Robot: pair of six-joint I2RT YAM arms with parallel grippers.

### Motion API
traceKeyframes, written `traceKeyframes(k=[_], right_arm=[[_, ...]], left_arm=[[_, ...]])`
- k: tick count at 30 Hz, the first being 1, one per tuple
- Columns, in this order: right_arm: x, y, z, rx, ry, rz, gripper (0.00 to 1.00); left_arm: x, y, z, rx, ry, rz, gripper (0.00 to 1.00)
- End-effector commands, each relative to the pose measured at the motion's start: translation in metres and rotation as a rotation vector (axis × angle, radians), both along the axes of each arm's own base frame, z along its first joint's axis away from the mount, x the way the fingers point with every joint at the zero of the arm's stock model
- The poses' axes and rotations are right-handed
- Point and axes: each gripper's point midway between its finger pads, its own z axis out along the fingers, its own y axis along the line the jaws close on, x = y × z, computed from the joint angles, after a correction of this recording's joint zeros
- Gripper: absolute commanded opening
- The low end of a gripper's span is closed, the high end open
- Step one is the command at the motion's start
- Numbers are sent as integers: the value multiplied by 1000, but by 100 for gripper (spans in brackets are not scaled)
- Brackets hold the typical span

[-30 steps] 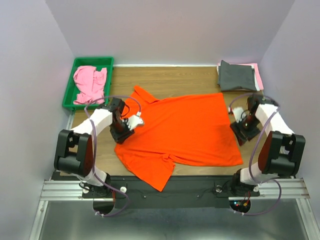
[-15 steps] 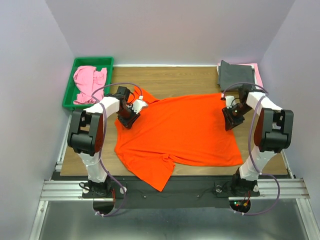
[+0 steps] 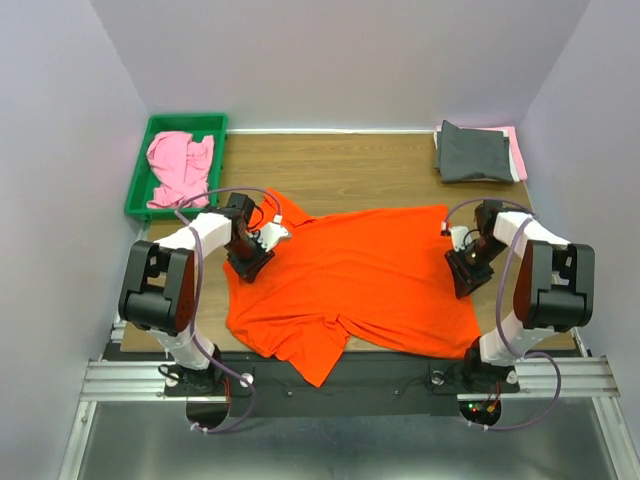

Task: Fold and stack the t-shirts
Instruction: Flatten the tshirt out, then fold the tshirt

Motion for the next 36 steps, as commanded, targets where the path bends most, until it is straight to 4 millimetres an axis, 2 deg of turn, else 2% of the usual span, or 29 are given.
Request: traceKeyframes(k=[1, 3, 4, 5, 6, 7, 8, 9, 10, 11, 12, 13, 15, 16, 19, 20, 22, 23, 26, 31, 36], right_arm=[[42, 16, 46, 103, -154, -25, 48], [72, 20, 63, 138, -228, -34, 53], [99, 19, 81, 147, -295, -56, 54], [114, 22, 82, 172, -303, -67, 56], [131, 20, 87, 180, -334, -91, 56], [156, 17, 101, 174, -400, -100, 56], [170, 14, 105, 165, -428, -112, 56], [187, 7, 93, 142, -428, -131, 56], [200, 3, 94, 130, -446, -163, 56], [211, 0, 91, 122, -449, -177, 56], [229, -5, 100, 108, -494, -189, 56], [241, -7, 87, 106, -479, -210, 56], [259, -11, 88, 98, -507, -217, 56], [264, -13, 71, 93, -481, -224, 56], [279, -18, 62, 80, -490, -231, 56], [282, -18, 51, 81, -474, -234, 56], [292, -17, 50, 94, -489, -242, 56], [293, -17, 38, 98, -467, -246, 56], [302, -15, 33, 113, -469, -249, 56], [295, -8, 16, 150, -427, -229, 49], [279, 6, 10, 220, -389, -200, 34]], left_arm=[[14, -24, 49, -127, 24, 9, 46], [46, -37, 76, -185, -40, 34, 50], [63, -43, 80, -205, -50, 69, 51], [96, -49, 110, -255, -139, 86, 51], [114, -52, 120, -279, -179, 104, 52], [138, -56, 134, -313, -213, 154, 52], [152, -56, 138, -330, -232, 181, 52], [170, -53, 145, -350, -270, 210, 53], [183, -52, 134, -354, -254, 251, 54], [195, -52, 135, -369, -260, 278, 55], [213, -49, 151, -398, -289, 325, 57], [221, -48, 151, -409, -284, 347, 58], [241, -46, 152, -453, -276, 396, 59], [250, -41, 149, -459, -276, 416, 60], [261, -35, 143, -452, -292, 441, 60], [263, -32, 138, -440, -295, 450, 60], [267, -28, 133, -432, -306, 462, 60], [268, -27, 130, -428, -304, 469, 60], [269, -24, 115, -407, -289, 496, 60], [271, -18, 92, -367, -267, 529, 62], [286, -10, 83, -326, -291, 549, 65]])
